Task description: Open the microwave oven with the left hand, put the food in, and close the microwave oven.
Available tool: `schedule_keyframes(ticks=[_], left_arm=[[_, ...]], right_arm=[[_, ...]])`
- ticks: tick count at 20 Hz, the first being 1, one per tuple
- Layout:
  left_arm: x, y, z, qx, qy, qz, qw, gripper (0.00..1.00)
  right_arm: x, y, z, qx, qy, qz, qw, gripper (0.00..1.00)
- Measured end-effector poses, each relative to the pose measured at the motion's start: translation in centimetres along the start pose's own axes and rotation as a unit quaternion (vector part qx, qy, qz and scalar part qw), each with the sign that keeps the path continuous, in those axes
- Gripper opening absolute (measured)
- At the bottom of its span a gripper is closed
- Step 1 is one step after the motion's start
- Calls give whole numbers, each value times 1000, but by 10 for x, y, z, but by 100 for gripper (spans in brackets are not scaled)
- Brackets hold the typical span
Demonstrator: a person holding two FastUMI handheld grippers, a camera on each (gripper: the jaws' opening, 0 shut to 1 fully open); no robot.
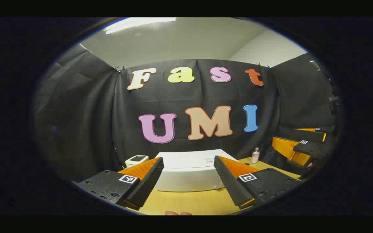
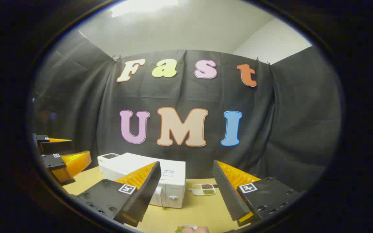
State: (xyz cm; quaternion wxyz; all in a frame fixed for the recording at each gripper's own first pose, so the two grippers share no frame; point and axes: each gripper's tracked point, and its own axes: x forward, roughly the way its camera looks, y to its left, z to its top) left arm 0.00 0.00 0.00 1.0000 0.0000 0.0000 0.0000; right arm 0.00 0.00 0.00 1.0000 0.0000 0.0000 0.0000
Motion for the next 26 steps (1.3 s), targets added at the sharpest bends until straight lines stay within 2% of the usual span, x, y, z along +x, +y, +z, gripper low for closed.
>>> schedule_keyframes(ticks=[4, 5, 11, 12, 14, 15, 16, 19, 20, 22, 23, 26], left_arm=[[-1, 4, 2, 6, -4, 5, 1000, 97], [-1, 2, 2, 5, -3, 5, 1000, 97], [-4, -10, 6, 10, -8, -13, 1000, 98], [-5, -11, 7, 13, -11, -14, 1000, 100], [-6, -15, 9, 16, -15, -18, 1000, 97], [-6, -16, 9, 16, -15, -21, 1000, 100], [-6, -18, 9, 14, -15, -23, 1000, 97], [-7, -20, 9, 16, -14, -25, 999, 100], [-6, -20, 10, 18, -15, -25, 999, 97], [-7, -22, 9, 21, -15, -28, 999, 100], [-7, -23, 9, 22, -15, -29, 999, 97], [-6, -22, 5, 29, -13, -28, 999, 97]], right_arm=[[-1, 1, 4, -6, -4, -1, 1000, 99], [-2, 2, 4, -6, -4, -1, 1000, 96], [-6, 1, 5, -16, -6, 2, 1000, 99], [-7, 1, 6, -15, -6, 1, 1000, 99], [-8, 0, 7, -11, -7, 1, 1000, 99], [-9, 0, 8, -11, -7, 1, 1000, 99], [-9, -1, 9, -11, -8, 0, 1000, 99], [-10, -4, 8, -13, -10, -3, 1000, 99], [-10, -5, 8, -13, -8, -3, 1000, 99], [-10, -5, 7, -14, -6, -3, 1000, 96], [-10, -6, 7, -14, -5, -3, 1000, 99], [-9, -6, 8, -12, -5, -4, 1000, 99]])
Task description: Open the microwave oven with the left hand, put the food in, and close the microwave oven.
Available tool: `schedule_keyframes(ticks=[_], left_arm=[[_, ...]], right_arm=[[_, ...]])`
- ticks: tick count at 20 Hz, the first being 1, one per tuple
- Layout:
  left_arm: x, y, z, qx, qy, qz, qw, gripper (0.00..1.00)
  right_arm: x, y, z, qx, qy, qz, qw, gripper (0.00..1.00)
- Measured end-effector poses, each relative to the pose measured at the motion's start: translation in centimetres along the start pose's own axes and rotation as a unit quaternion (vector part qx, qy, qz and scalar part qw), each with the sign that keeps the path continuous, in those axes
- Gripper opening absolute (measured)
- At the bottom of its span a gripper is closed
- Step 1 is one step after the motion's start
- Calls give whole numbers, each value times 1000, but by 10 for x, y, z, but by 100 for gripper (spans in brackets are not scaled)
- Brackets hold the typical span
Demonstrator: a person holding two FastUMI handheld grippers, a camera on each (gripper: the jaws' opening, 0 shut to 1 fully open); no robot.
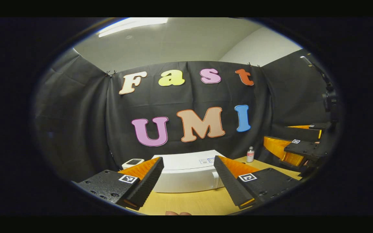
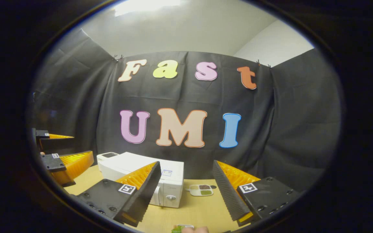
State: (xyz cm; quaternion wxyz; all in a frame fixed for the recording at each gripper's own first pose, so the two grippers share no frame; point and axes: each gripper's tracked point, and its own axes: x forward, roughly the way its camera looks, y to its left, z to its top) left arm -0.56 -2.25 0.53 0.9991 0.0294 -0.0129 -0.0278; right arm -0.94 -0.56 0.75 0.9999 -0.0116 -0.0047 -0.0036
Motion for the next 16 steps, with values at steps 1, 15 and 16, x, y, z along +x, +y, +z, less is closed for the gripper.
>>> schedule_keyframes(ticks=[1, 15, 16], left_arm=[[1, -1, -4, 1, 3, 0, 1000, 97], [81, -67, -167, 10, 93, -66, 993, 98], [89, -73, -187, 6, 107, -68, 992, 98]], right_arm=[[0, -1, -1, 0, 0, 0, 1000, 99], [-35, -61, 9, -12, 4, -62, 998, 96], [-41, -66, 14, -13, 0, -68, 998, 96]])
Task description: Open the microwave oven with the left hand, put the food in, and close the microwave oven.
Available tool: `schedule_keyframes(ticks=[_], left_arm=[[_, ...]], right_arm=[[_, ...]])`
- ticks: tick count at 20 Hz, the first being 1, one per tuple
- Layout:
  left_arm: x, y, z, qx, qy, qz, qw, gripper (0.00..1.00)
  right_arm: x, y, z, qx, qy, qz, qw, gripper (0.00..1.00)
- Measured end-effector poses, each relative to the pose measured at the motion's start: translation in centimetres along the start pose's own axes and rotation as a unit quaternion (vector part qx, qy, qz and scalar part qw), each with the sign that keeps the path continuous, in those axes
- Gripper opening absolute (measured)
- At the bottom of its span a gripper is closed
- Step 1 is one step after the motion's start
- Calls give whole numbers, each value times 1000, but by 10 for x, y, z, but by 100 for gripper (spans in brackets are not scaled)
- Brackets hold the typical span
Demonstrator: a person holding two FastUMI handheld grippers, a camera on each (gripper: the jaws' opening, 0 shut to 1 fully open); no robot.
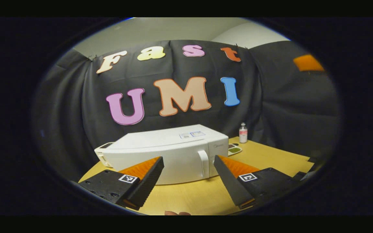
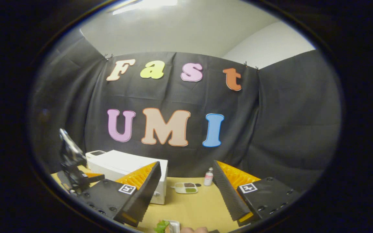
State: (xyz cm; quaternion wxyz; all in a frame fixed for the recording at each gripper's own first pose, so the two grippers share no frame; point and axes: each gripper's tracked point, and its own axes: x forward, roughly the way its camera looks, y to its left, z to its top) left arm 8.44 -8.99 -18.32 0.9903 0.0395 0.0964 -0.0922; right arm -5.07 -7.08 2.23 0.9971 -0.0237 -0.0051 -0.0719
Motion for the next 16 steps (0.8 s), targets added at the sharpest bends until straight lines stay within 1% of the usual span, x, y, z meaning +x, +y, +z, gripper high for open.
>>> schedule_keyframes(ticks=[1, 3, 7, 8, 9, 10, 11, 12, 13, 14, 16], left_arm=[[11, -6, -17, -15, 21, -5, 1000, 100], [33, -20, -41, -44, 51, -11, 998, 98], [74, -31, -76, -36, 90, -12, 995, 100], [82, -32, -83, -38, 99, -13, 994, 99], [88, -34, -87, -43, 103, -12, 994, 99], [95, -35, -90, -44, 105, -11, 993, 99], [100, -35, -93, -41, 109, -9, 993, 99], [104, -34, -96, -39, 112, -6, 993, 99], [108, -35, -97, -38, 113, -6, 993, 99], [110, -37, -99, -38, 113, -7, 993, 98], [115, -41, -97, -36, 108, -9, 993, 98]], right_arm=[[-4, -6, 5, 0, -4, -9, 1000, 96], [-10, -21, 7, -5, -7, -28, 1000, 96], [-21, -36, 9, -31, -7, -54, 998, 96], [-23, -39, 10, -36, -8, -58, 998, 99], [-25, -42, 9, -40, -7, -62, 997, 96], [-27, -46, 8, -45, -1, -69, 997, 99], [-30, -49, 6, -47, 2, -71, 996, 96], [-32, -49, 7, -46, 2, -73, 996, 96], [-32, -50, 9, -44, 1, -74, 996, 99], [-32, -52, 9, -44, 1, -75, 996, 96], [-34, -55, 7, -50, 4, -78, 996, 96]])
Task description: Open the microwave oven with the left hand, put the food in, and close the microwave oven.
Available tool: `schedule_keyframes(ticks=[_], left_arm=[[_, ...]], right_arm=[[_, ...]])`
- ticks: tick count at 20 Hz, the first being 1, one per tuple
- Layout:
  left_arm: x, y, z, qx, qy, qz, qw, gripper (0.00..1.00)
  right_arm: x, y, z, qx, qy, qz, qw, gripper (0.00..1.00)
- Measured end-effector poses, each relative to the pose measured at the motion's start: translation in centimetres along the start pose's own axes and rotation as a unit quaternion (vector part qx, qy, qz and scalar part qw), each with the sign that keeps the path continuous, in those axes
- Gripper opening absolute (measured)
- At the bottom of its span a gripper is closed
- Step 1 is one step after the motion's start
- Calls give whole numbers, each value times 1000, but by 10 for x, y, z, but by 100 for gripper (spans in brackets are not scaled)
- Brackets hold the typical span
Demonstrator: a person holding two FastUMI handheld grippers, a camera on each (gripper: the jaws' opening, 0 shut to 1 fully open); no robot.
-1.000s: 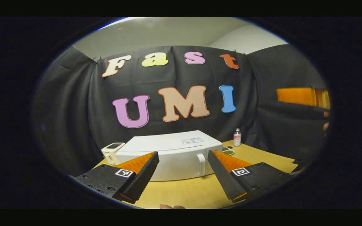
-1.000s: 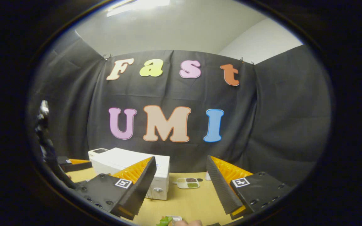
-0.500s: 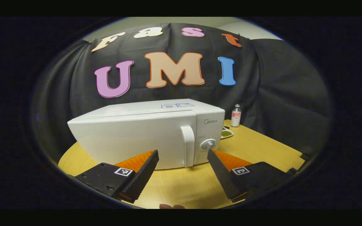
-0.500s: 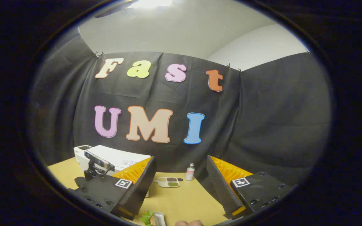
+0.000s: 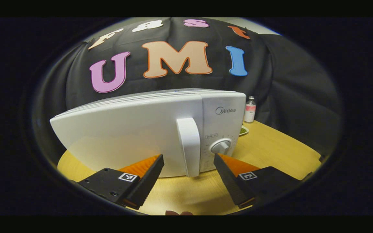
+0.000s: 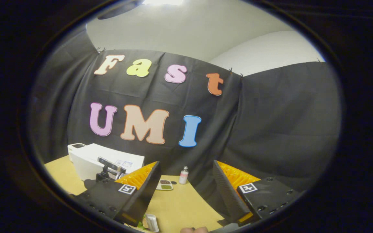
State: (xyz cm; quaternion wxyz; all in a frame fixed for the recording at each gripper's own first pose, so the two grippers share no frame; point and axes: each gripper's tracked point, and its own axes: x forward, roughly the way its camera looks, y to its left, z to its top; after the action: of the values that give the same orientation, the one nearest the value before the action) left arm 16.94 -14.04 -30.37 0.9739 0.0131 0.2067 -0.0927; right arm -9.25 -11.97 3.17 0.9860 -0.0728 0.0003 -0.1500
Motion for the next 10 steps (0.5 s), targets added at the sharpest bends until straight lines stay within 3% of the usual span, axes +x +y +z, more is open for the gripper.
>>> schedule_keyframes(ticks=[5, 6, 7, 9, 10], left_arm=[[5, 1, 5, -19, -9, 12, 1000, 93], [8, 7, 0, -28, 4, 27, 999, 80], [0, -2, -4, -51, 21, 6, 998, 63], [12, -4, -3, -59, 22, 9, 998, 28], [9, -4, -3, -54, 22, 3, 998, 17]], right_arm=[[-4, -6, -3, -7, 5, -4, 1000, 96], [-5, -6, -2, -12, 3, -4, 1000, 99], [-7, -4, 0, -16, 0, -1, 1000, 96], [-9, -2, 0, -23, -5, 6, 1000, 99], [-10, -2, 0, -28, -4, 8, 1000, 96]])
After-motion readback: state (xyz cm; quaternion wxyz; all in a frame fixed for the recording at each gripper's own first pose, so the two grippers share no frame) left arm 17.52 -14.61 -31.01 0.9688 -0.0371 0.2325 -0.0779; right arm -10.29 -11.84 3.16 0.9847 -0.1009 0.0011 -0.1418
